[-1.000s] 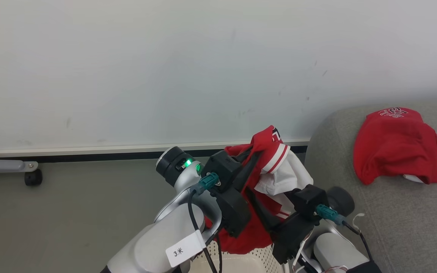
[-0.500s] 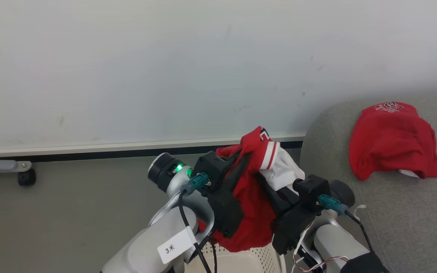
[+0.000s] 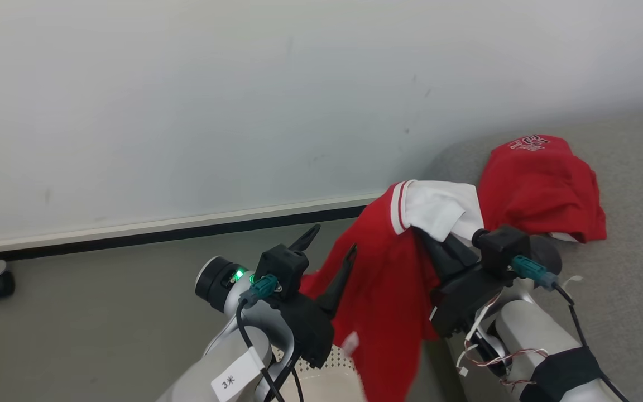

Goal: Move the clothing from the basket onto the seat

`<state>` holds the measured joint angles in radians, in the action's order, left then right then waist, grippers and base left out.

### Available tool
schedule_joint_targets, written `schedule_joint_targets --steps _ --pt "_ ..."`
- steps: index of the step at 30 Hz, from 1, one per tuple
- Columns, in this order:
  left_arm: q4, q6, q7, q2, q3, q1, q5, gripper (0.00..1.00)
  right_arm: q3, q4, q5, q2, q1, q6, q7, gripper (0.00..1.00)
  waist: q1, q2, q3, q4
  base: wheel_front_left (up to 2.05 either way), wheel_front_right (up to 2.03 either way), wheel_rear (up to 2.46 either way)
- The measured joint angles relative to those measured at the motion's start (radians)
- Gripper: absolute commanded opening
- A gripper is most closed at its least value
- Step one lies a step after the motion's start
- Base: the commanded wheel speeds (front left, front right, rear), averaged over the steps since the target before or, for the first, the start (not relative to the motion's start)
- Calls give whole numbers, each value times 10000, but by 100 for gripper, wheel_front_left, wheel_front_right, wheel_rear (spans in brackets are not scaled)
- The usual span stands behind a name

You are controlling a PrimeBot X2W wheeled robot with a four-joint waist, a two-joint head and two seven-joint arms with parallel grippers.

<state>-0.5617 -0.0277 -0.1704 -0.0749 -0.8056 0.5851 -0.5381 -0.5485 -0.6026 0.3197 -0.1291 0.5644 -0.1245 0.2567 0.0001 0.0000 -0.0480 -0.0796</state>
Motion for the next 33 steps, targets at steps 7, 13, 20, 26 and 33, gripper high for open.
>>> schedule_joint_targets --steps 7,13,20,26,33 --pt "8 0 -184 -48 0 -317 -61 100 211 366 -33 -439 -24 0 0 0 0 0 0 -538 0 0 0" --pt "58 0 -339 -111 -19 -669 -61 100 288 725 -169 -796 -75 2 0 0 0 0 -7 -1107 0 0 0" --pt "207 -88 -483 -113 -6 -919 -61 100 401 1241 -337 -1189 -210 27 0 0 0 0 -3 -1925 0 0 0" --pt "291 -165 -529 -88 19 -988 -63 100 518 1576 -468 -1467 -214 46 0 0 0 0 26 -2550 0 0 0" --pt "349 -209 -608 44 -6 -1000 -63 100 692 1950 -477 -1891 -214 46 0 0 -1 0 146 -3281 0 0 0"
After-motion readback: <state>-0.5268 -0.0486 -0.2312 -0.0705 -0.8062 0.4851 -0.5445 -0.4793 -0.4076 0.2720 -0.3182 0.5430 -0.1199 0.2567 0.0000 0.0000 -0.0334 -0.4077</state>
